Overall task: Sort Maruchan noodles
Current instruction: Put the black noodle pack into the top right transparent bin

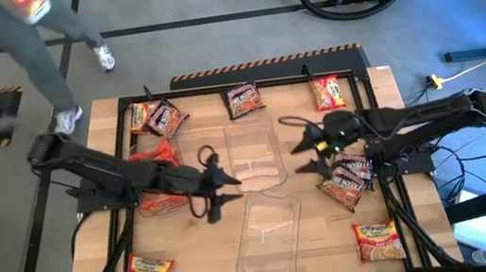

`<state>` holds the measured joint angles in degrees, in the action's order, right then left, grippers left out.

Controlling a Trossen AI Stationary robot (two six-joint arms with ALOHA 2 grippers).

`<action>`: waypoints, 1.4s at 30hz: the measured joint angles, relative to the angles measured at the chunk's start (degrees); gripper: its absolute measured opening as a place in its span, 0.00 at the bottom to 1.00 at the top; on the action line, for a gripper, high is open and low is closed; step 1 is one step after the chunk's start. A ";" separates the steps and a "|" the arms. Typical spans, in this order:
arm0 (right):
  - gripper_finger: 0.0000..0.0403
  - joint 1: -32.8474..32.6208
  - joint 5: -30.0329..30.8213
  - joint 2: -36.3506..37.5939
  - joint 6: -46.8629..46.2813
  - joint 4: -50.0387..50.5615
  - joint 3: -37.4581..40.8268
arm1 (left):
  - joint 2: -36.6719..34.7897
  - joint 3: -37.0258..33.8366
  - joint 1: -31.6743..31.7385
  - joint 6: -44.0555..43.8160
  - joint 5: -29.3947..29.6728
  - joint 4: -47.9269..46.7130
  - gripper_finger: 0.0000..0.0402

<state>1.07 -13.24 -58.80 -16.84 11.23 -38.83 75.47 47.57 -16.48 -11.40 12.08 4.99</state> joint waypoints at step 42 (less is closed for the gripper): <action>0.77 -25.04 16.42 10.81 -51.76 43.58 7.06 | 11.70 0.05 -5.08 -3.45 -1.79 9.91 0.41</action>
<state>-23.97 3.18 -47.99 -68.60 54.81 -31.77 87.18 47.62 -21.56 -14.85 10.29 14.90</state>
